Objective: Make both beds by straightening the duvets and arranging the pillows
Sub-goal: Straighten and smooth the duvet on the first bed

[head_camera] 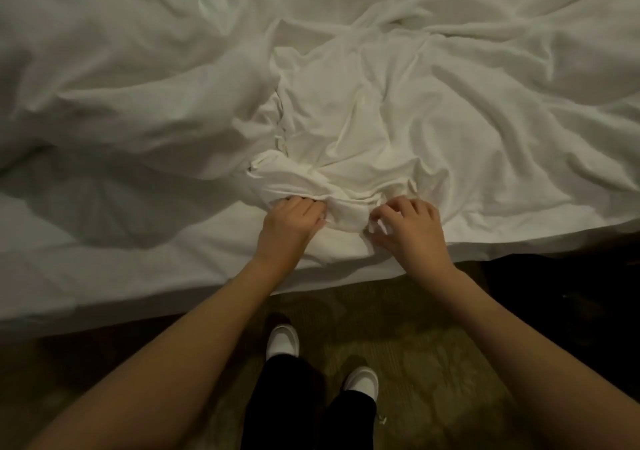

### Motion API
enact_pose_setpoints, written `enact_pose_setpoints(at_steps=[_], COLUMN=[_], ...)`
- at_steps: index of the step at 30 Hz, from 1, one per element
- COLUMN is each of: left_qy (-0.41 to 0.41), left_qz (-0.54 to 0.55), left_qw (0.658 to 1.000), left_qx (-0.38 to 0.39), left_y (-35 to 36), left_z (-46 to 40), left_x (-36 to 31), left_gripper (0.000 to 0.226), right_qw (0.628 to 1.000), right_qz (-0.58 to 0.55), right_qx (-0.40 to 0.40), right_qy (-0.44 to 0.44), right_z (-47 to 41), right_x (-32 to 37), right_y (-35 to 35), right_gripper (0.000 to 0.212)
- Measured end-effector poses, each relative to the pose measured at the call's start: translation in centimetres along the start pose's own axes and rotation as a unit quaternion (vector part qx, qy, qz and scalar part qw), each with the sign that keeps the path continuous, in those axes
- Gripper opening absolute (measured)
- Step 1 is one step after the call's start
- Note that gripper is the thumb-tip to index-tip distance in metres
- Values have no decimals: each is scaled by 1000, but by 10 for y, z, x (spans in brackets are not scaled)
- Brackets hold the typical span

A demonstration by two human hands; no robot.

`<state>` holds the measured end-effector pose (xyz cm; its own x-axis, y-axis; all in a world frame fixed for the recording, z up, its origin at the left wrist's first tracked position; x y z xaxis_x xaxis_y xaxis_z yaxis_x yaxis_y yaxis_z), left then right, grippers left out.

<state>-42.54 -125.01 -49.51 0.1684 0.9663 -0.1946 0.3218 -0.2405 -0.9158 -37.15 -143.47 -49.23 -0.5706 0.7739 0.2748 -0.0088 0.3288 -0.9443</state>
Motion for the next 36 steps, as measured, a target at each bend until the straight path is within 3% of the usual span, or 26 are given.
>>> enact_pose_setpoints(at_steps=[2,6,10,13,18,21,25,29,33,36], left_qy=[-16,-101,-62,-55,-83,-83,-42,-60,4,-2], left_qz=[29,125,146,145,203,261,178,152,66,17], left_qw=[999,965,922,908,905,926,977,984,996,998], left_qx=[24,207,354,389,364,260,113,72,52,65], left_y=[1,-9,-27,-30,-34,-33,-23,-9,-1,-4], left_z=[-3,-17,-18,-13,-17,-4,18,16,13,12], left_x=[-1,5,8,10,17,15,9,10,7,-1], left_gripper=[15,13,15,7,7,15,36,25,24,24], right_qw=[1000,996,992,992,993,993,996,999,999,999], right_qz=[-18,-75,-107,-102,-112,-106,-76,-48,-31,-24], right_qx=[7,41,63,74,30,53,37,-3,-20,-14], right_qy=[3,6,-19,-17,4,-10,-31,12,26,18], right_z=[-2,6,39,51,48,47,35,26,21,20], right_x=[-1,-1,-2,-5,-4,6,30,31,29,28], right_y=[1,-10,-20,-19,-30,-25,-7,15,25,25], right_gripper=[17,6,14,15,17,40,48,40,33,35])
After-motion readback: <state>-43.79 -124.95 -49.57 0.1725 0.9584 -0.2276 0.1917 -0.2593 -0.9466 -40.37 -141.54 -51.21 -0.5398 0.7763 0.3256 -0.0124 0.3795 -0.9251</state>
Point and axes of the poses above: each hand's wrist, its own z-axis away from the middle knuckle, its own y-axis out of the palm, x = y × z, the point moved 4 cm from there along -z, towards the middle knuckle, and after that the axes turned 3 degrees about -x, right-handed, at the moved point
